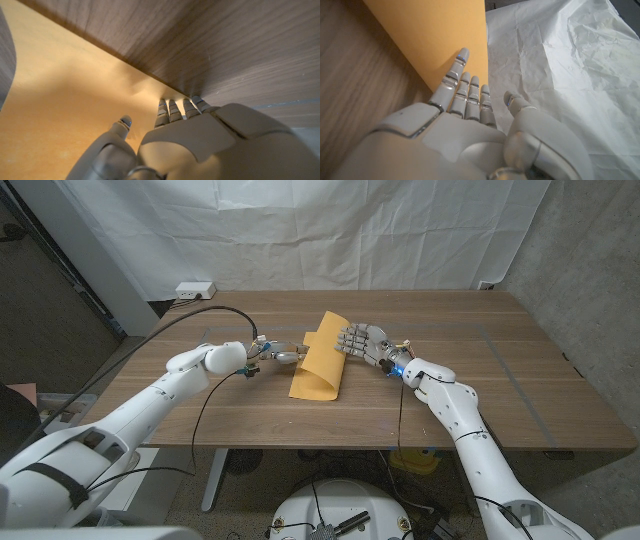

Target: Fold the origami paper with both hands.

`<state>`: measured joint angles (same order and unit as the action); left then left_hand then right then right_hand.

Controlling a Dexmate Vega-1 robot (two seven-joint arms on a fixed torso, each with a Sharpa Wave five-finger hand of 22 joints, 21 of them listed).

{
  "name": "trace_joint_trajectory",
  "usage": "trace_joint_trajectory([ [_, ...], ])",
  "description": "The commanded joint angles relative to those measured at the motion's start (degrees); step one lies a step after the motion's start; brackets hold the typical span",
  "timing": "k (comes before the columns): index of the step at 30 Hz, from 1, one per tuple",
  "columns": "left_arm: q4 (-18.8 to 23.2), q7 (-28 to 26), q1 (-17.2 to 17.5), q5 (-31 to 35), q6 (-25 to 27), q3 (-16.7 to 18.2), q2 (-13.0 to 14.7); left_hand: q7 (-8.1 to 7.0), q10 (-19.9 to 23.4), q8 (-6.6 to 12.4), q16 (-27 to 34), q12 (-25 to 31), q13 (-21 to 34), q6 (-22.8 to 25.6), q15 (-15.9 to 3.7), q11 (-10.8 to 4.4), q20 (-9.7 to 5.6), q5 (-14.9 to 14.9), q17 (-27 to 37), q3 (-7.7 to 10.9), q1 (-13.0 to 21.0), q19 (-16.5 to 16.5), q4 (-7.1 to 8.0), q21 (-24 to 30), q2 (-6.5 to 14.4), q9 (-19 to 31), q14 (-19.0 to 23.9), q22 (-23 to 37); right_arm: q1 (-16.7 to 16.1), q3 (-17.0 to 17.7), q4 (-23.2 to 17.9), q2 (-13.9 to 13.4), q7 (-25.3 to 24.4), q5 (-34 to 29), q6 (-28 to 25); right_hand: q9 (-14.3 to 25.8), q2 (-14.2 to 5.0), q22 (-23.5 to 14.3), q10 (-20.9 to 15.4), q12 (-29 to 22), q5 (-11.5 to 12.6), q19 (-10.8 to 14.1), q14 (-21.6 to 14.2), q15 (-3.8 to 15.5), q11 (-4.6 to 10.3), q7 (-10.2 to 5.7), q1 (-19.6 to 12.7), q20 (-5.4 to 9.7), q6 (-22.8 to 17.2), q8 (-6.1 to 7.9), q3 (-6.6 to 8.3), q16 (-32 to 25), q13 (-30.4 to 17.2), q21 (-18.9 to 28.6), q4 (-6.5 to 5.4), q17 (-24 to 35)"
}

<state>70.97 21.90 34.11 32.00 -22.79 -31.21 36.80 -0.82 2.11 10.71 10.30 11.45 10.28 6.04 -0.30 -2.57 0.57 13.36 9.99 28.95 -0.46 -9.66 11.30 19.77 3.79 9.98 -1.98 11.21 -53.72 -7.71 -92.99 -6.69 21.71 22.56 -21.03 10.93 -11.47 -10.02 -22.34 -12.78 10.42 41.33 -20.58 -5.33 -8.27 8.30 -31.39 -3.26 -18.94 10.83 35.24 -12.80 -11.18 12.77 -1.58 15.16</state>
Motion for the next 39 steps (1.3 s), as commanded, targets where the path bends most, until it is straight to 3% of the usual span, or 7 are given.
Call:
trace_joint_trajectory([
  [1,-1.11,-0.13,-0.74,0.05,-0.42,-0.32,-0.39,0.02,-0.07,-0.14,0.32,0.02,0.32,0.37,-0.34,0.02,-0.09,0.25,0.18,-0.27,0.13,0.17,0.03,-0.21,6.75,0.18,-0.17,-0.05,3.07,-8.40,-7.96,-10.10,-6.58,-9.08,-6.18,0.20,-0.14,-0.14,-0.04,-0.09,0.46,0.57,-0.50,-0.30,-0.33,0.07,-0.82,-0.02,-0.55,0.19,0.47,-0.17,-0.16,0.28,0.21,0.07],
  [7,-1.85,-0.27,-1.22,0.04,-0.79,-0.48,-0.62,0.00,-0.11,-0.15,0.32,0.01,0.32,0.35,-0.38,0.02,-0.06,0.27,0.18,-0.28,0.14,0.15,0.03,-0.24,6.74,0.18,-0.17,-0.05,5.89,-12.37,-10.15,-14.32,-5.90,-11.96,-10.58,0.23,0.14,-0.25,-1.52,-0.65,0.55,4.31,-2.75,-1.89,-1.47,1.27,-1.19,-1.07,-1.55,0.32,0.79,-1.05,-0.13,1.50,0.18,0.18],
  [12,-2.39,-0.33,-1.60,0.10,-1.19,-0.68,-0.77,-0.01,-0.18,-0.16,0.33,-0.02,0.32,0.34,-0.38,0.06,-0.07,0.28,0.18,-0.29,0.14,0.16,0.03,-0.26,6.74,0.18,-0.15,-0.05,9.13,-17.16,-14.06,-17.17,-8.11,-16.93,-19.29,0.23,0.60,-0.22,-2.29,-0.89,0.40,3.47,-2.70,-2.67,-2.15,1.67,-0.59,-2.34,-2.54,0.52,0.32,-0.96,-0.10,0.97,-0.30,0.26],
  [14,-2.55,-0.41,-1.70,0.12,-1.21,-0.68,-0.79,-0.03,-0.15,-0.18,0.32,0.00,0.32,0.30,-0.40,0.04,-0.07,0.29,0.17,-0.30,0.14,0.16,0.03,-0.27,6.74,0.18,-0.18,-0.05,9.00,-17.48,-13.95,-17.22,-8.79,-17.29,-17.84,0.23,0.76,-0.21,-2.35,-0.88,0.32,3.26,-2.63,-3.11,-2.34,1.74,-0.28,-2.81,-2.61,0.48,0.08,-0.88,-0.09,0.82,-0.53,0.27],
  [23,-3.39,-0.47,-2.16,-0.03,-1.70,-0.82,-0.95,0.02,-0.14,-0.17,0.32,0.01,0.32,0.33,-0.33,0.04,-0.08,0.31,0.17,-0.31,0.14,0.18,0.03,-0.30,6.74,0.18,-0.17,-0.05,9.67,-17.95,-12.88,-17.37,-9.39,-17.06,-16.59,0.18,0.41,0.02,-2.53,-0.60,0.14,-8.09,0.12,-3.64,-1.67,0.83,0.48,-7.37,-3.75,0.18,-0.68,0.42,0.00,-2.90,-0.73,0.08],
  [32,-3.81,-0.77,-2.44,0.15,-2.09,-1.02,-1.10,-0.05,-0.12,-0.18,0.33,0.02,0.32,0.32,-0.34,0.06,-0.10,0.34,0.17,-0.32,0.14,0.23,0.03,-0.33,6.74,0.18,-0.15,-0.04,11.25,-17.58,-11.16,-18.01,-3.97,-13.28,-18.39,0.15,0.58,-0.19,-5.17,-1.31,0.32,2.82,-6.78,-4.70,-3.40,2.29,1.48,-8.02,-4.84,0.24,-0.48,-1.47,0.03,1.49,-1.60,-0.81],
  [39,-3.85,-0.96,-2.26,-0.27,-2.69,-0.89,-1.03,-0.13,-0.10,-0.19,0.34,0.03,0.32,0.29,-0.36,-0.16,-0.14,0.36,0.17,-0.34,0.14,0.30,0.03,-0.34,6.74,0.18,-0.13,-0.04,10.09,-14.56,-7.06,-15.50,-0.61,-8.06,-14.35,0.13,0.66,0.05,-7.26,-1.78,0.33,4.25,-8.40,-5.60,-4.20,3.41,2.21,-7.01,-5.76,0.25,-0.19,-1.45,0.09,1.31,-2.19,-1.17],
])
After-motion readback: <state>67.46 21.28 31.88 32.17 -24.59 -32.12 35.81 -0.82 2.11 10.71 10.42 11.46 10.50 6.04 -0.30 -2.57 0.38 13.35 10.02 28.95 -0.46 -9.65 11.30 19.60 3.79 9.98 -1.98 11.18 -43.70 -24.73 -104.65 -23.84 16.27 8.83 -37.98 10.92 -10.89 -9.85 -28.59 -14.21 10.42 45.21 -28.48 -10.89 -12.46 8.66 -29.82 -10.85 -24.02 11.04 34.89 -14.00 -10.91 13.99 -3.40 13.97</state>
